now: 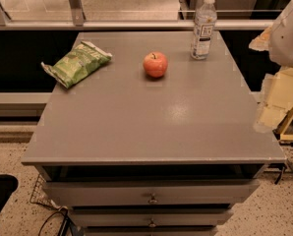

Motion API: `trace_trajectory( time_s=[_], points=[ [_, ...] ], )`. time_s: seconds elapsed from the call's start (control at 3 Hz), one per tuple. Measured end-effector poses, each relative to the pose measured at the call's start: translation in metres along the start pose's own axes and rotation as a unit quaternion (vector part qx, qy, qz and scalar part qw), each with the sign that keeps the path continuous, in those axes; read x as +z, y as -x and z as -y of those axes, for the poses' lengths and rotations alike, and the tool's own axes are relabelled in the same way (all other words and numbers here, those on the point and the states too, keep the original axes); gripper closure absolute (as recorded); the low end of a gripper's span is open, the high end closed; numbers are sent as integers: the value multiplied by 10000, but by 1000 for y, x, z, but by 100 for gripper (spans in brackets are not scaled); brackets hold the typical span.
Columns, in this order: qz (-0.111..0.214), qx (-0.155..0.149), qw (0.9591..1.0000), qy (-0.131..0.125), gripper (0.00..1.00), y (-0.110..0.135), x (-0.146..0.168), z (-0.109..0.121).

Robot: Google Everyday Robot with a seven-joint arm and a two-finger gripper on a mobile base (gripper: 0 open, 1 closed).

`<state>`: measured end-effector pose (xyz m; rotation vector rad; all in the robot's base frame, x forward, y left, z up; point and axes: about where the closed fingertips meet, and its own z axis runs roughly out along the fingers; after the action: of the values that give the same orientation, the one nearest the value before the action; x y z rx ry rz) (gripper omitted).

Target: Pick blue plastic bottle

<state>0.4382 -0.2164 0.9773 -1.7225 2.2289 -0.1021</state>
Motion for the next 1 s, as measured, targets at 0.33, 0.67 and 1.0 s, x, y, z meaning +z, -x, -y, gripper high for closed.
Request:
trace_trajectory(
  time_s=[0.33,0.67,1.0],
  points=[
    [30,22,10000,-80,0,1,-1,3],
    [546,475,9966,-395,0,-2,5,31],
    [1366,946,9823,-865,0,7,8,78]
  ],
)
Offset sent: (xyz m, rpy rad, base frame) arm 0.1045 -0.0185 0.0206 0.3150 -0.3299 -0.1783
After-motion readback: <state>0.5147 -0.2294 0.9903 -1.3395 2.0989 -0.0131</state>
